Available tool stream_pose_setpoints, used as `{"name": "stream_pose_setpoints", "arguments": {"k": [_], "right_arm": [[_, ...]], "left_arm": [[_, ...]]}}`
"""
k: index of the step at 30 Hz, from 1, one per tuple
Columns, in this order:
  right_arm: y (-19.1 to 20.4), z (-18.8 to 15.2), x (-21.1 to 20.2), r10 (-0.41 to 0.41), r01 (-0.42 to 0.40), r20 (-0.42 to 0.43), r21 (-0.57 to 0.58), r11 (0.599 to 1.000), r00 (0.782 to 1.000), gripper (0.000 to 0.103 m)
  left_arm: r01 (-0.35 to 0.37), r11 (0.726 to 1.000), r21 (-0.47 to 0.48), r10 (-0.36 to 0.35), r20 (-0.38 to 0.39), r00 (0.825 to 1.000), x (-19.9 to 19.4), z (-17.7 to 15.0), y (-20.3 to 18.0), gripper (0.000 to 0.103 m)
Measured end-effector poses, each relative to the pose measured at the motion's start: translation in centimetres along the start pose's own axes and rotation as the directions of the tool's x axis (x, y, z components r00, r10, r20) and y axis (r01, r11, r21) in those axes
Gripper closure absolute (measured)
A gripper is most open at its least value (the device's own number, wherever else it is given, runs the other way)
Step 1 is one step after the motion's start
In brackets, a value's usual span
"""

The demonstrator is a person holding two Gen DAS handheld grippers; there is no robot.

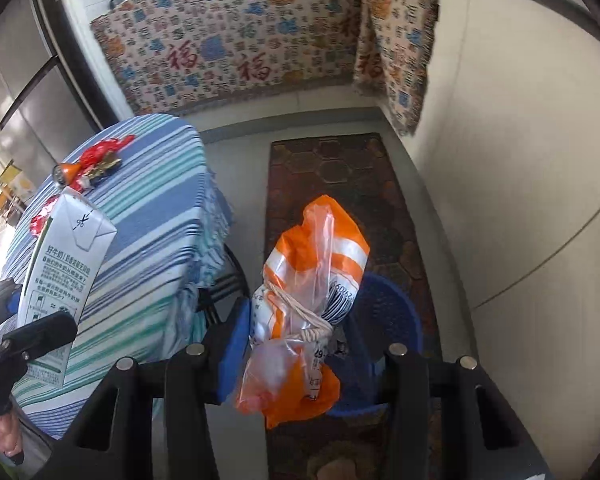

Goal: Collect trash
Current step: 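Carry the milk carton and plastic bag over the blue basket, then open both grippers to drop the carton and bag into the basket, then bring both open grippers back over the table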

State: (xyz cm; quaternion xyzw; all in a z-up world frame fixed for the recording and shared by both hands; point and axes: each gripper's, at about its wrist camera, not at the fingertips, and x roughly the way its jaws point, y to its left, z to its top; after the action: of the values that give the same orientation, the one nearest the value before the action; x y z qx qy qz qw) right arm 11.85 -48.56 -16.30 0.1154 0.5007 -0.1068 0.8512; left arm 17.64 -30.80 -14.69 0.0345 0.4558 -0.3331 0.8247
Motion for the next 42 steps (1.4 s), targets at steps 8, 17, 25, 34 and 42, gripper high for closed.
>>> {"name": "stream_pose_setpoints", "arguments": {"k": [8, 17, 25, 34, 42], "right_arm": [[-6.9, -1.6, 4.4, 0.006, -0.003, -0.02, 0.128, 0.992, 1.0, 0.055], [-10.7, -2.8, 7.7, 0.077, -0.068, -0.028, 0.229, 0.971, 0.997, 0.055], [-11.3, -2.4, 9.2, 0.088, -0.074, -0.049, 0.226, 0.971, 0.995, 0.046], [-12.0, -2.3, 8.5, 0.043, -0.038, -0.021, 0.227, 0.973, 0.999, 0.041], [-7.8, -1.5, 3.8, -0.006, -0.008, 0.122, 0.118, 0.993, 0.992, 0.041]], "left_arm": [[0.036, 0.999, 0.022, -0.034, -0.062, 0.997, 7.3, 0.9, -3.5, 0.054], [0.05, 0.999, 0.002, -0.05, -0.098, 0.994, 11.3, 0.6, -4.5, 0.054], [0.064, 0.998, 0.0, -0.064, -0.113, 0.992, 13.4, 0.8, -5.0, 0.046], [0.072, 0.997, 0.003, -0.071, -0.084, 0.994, 13.2, 1.7, -4.6, 0.03], [-0.012, 0.999, 0.036, 0.012, 0.011, 1.0, 4.6, -2.4, -1.1, 0.025]]}}
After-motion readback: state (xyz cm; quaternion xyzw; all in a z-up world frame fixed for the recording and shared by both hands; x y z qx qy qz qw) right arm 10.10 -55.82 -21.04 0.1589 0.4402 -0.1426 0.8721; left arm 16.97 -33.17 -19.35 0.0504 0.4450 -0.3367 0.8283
